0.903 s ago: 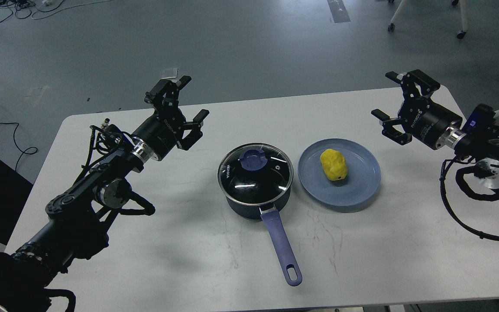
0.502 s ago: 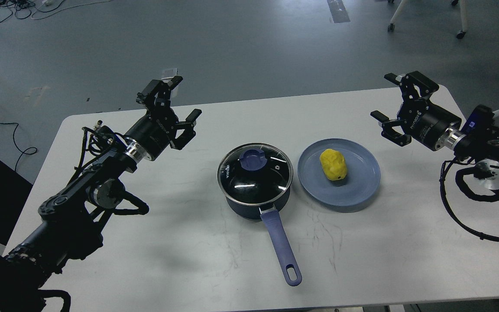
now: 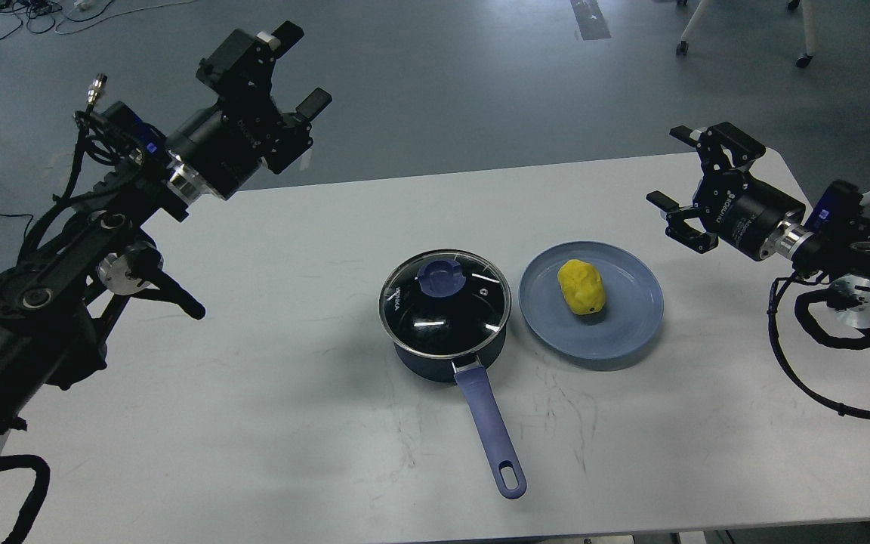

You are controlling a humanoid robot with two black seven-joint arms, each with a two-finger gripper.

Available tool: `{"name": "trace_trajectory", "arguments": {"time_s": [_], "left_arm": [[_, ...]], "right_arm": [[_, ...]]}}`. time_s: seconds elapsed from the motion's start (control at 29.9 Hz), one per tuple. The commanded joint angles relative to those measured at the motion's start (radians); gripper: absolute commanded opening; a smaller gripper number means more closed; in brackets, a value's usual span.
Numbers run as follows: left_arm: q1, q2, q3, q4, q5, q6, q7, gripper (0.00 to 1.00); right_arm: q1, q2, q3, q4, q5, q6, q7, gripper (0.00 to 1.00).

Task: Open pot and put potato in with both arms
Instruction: 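Raise the left gripper and swing it toward the pot lid, then lower the left gripper onto the blue lid knob and grasp it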

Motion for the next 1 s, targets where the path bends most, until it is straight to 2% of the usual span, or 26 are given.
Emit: {"name": "trace_trajectory", "arguments": {"time_s": [0.0, 0.07, 0.17, 0.2, 0.27, 0.37, 0.6, 0.97], "left_arm": [[-0.035, 0.016, 0.021, -0.142, 0.235, 0.000, -0.001, 0.98], [-0.076, 0.013, 0.093, -0.210, 0.453, 0.000, -0.001, 0.98], [-0.177, 0.003, 0.249, -0.220, 0.647, 0.000, -0.001, 0.98], [-0.178, 0.003, 0.249, -0.220, 0.648, 0.000, -0.001, 0.98], [-0.259, -0.033, 0.364, -0.198, 0.745, 0.000, -0.001, 0.98], [-0.313, -0.107, 0.416, -0.116, 0.905, 0.000, -0.001, 0.98], [-0.319, -0.193, 0.484, 0.013, 1.017, 0.000, -0.001, 0.98], [-0.287, -0.187, 0.544, 0.039, 1.022, 0.000, -0.001, 0.98]], "right_arm": [[0.000, -0.002, 0.000, -0.001, 0.000, 0.000, 0.000, 1.00], [-0.002, -0.002, 0.000, -0.001, 0.000, 0.000, 0.000, 1.00], [-0.003, 0.001, 0.000, 0.000, 0.002, 0.000, 0.000, 1.00], [-0.003, 0.001, 0.000, 0.000, 0.002, 0.000, 0.000, 1.00], [-0.003, 0.001, 0.002, 0.004, 0.002, 0.000, 0.000, 1.00], [-0.003, -0.004, 0.002, 0.004, 0.002, 0.000, 0.000, 1.00], [-0.003, -0.004, 0.002, 0.004, 0.002, 0.000, 0.000, 1.00], [0.001, -0.012, 0.003, 0.013, 0.002, 0.000, 0.000, 1.00]]}}
